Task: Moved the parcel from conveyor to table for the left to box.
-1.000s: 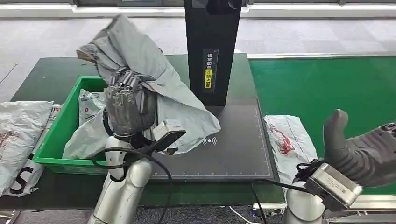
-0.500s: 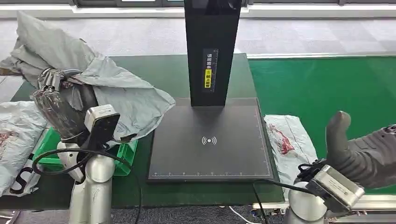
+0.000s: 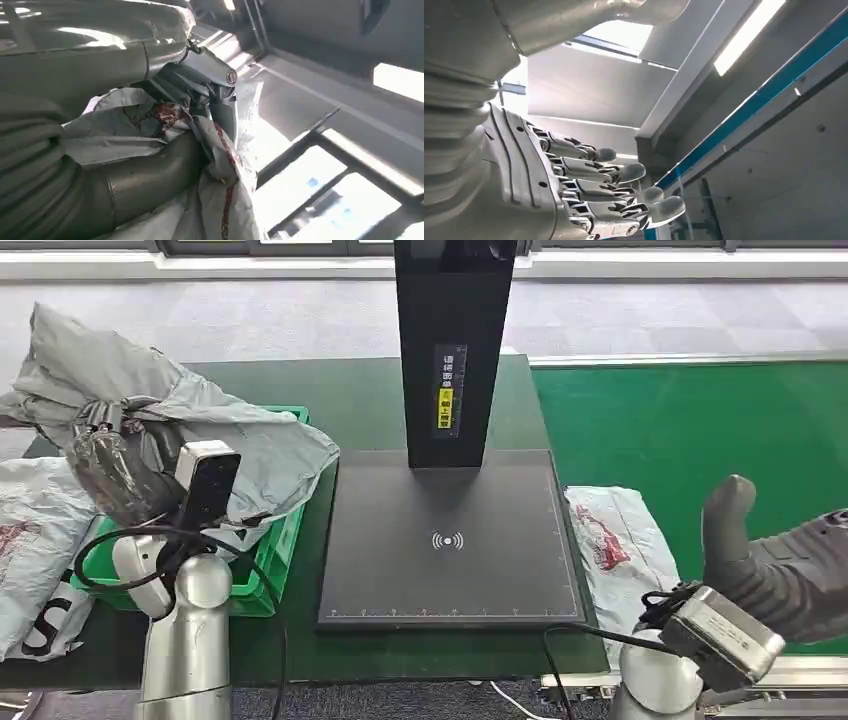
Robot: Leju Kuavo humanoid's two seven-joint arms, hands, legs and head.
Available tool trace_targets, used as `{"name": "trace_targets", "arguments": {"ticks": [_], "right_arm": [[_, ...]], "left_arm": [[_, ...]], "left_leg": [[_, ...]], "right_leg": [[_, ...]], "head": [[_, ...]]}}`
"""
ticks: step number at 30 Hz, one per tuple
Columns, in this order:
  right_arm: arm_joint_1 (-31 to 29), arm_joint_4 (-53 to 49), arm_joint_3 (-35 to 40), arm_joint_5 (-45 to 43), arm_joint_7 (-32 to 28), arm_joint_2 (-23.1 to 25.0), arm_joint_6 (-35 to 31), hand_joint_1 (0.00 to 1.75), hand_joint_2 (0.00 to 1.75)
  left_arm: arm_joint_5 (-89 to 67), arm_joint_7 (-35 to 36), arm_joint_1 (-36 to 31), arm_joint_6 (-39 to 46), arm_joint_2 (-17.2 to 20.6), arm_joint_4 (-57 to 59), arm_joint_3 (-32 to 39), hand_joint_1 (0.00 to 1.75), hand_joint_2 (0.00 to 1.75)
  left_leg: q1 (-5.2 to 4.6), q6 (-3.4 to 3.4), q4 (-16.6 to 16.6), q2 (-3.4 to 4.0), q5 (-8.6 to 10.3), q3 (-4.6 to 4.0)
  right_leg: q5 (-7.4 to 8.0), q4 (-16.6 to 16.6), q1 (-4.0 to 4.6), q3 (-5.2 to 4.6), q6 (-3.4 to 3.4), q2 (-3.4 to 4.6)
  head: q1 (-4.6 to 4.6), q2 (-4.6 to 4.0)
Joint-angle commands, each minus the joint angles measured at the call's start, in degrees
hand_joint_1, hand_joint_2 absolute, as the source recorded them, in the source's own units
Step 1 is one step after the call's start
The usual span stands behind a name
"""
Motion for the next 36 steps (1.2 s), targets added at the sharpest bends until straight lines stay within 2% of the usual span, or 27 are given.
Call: {"name": "trace_targets", "arguments": {"ticks": [1,8,12,17,23,24,25,27,36], "right_arm": [[4.4,-0.26,0.5,0.4,1.23,2.78,0.06,0.0,1.75],[4.26,1.59,1.56,0.21,1.01,2.78,0.06,0.0,1.75],[3.85,2.4,1.83,0.48,1.14,2.78,0.06,0.0,1.75],[3.81,2.74,2.05,0.3,1.02,2.78,0.06,0.0,1.75],[3.62,3.22,2.16,3.02,3.47,2.78,0.06,0.0,1.75],[3.52,3.25,2.2,3.3,3.7,2.78,0.06,0.0,1.75],[3.47,3.05,2.11,3.75,3.95,2.78,0.06,0.0,1.75],[3.46,3.44,2.19,4.05,4.41,2.78,0.06,0.0,1.75],[3.46,3.44,2.19,4.05,4.41,2.78,0.06,0.0,1.75]], "left_arm": [[-5.84,5.16,-6.99,-0.11,0.06,21.1,11.25,1.75,1.75],[-9.2,7.42,-12.05,-0.11,1.81,29.99,20.12,1.75,1.75],[-9.46,3.89,-12.49,-0.11,1.11,30.26,26.62,1.75,1.75],[-9.1,3.75,-12.5,-0.11,1.22,30.03,28.41,1.75,1.75],[-12.31,1.98,-13.59,-0.11,0.08,26.53,37.15,1.75,1.75],[-12.35,1.73,-13.62,-0.11,0.06,26.07,37.65,0.56,1.75],[-10.89,0.11,-13.86,-0.11,0.06,25.82,38.6,0.0,1.75],[-10.0,-1.87,-14.15,-0.11,0.06,24.85,39.76,0.0,1.75],[-10.0,-1.87,-14.15,-0.11,0.06,24.85,39.76,0.0,1.75]], "left_leg": [[0.0,-0.02,-0.14,-0.1,0.04,0.17],[0.05,-0.05,-0.12,-0.04,0.03,0.15],[0.02,-0.05,-0.13,0.09,0.01,0.16],[0.05,-0.06,-0.22,0.05,0.04,0.23],[0.08,-0.04,-0.09,0.07,0.0,0.1],[0.08,-0.05,-0.13,0.13,0.0,0.14],[0.09,-0.05,-0.17,0.13,0.0,0.21],[0.09,-0.06,-0.21,0.1,0.03,0.21],[0.09,-0.04,-0.15,0.0,0.02,0.16]], "right_leg": [[-0.01,-0.1,0.01,0.18,-0.05,-0.14],[0.0,-0.11,0.06,0.21,-0.06,-0.08],[0.02,-0.1,0.02,0.17,-0.06,0.06],[0.04,-0.2,0.07,0.26,-0.08,0.0],[0.03,-0.12,0.09,0.15,-0.05,0.04],[0.03,-0.13,0.08,0.17,-0.06,0.09],[0.04,-0.18,0.1,0.23,-0.07,0.08],[0.05,-0.2,0.1,0.23,-0.08,0.04],[0.02,-0.18,0.1,0.24,-0.06,-0.05]], "head": [[0.0,0.0],[0.0,0.0],[0.0,0.0],[0.0,0.0],[0.02,0.0],[0.0,0.0],[0.02,0.0],[0.0,0.0],[0.0,0.0]]}}
